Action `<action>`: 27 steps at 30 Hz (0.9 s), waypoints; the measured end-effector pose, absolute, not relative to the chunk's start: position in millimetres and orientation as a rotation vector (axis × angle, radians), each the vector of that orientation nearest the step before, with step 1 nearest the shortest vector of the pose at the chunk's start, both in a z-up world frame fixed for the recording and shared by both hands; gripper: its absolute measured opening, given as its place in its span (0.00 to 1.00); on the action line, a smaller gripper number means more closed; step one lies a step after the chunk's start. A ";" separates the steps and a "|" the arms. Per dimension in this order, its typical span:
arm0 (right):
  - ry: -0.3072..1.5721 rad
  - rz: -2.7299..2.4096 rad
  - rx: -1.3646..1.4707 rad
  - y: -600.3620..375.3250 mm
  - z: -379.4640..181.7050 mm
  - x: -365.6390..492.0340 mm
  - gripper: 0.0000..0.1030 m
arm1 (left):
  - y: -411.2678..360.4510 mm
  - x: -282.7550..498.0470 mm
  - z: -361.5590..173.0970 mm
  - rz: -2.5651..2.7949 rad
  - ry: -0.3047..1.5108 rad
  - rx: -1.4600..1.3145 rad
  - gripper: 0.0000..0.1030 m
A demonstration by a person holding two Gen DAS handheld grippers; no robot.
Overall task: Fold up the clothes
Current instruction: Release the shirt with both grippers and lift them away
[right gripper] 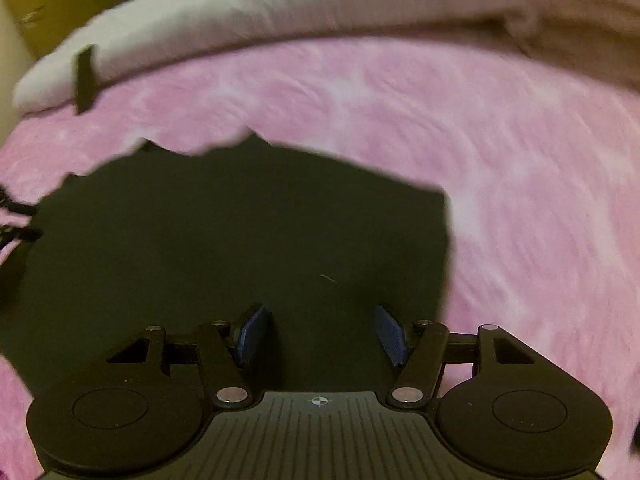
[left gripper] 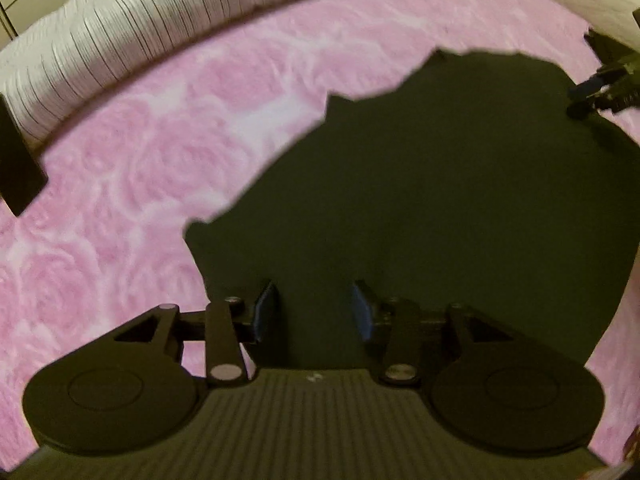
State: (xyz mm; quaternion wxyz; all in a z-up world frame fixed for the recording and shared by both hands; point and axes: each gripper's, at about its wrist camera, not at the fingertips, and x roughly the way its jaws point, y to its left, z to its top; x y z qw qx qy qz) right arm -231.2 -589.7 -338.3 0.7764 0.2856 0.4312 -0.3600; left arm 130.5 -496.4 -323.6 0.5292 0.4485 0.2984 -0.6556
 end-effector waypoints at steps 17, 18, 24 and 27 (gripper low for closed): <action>0.910 -0.562 0.408 -439.4 -283.0 -162.7 0.60 | -382.3 129.8 -276.7 -1.552 0.290 1.408 0.48; 0.908 -0.542 0.401 -426.1 -282.9 -150.6 0.60 | -375.4 128.2 -281.0 -1.572 0.229 1.461 0.48; 0.901 -0.515 0.337 -352.6 -281.8 -71.6 0.60 | -358.7 145.1 -317.6 -1.742 -0.098 1.623 0.51; 0.926 -0.583 0.293 -320.2 -290.4 -25.1 0.61 | -367.0 163.9 -331.0 -1.855 -0.216 1.592 0.57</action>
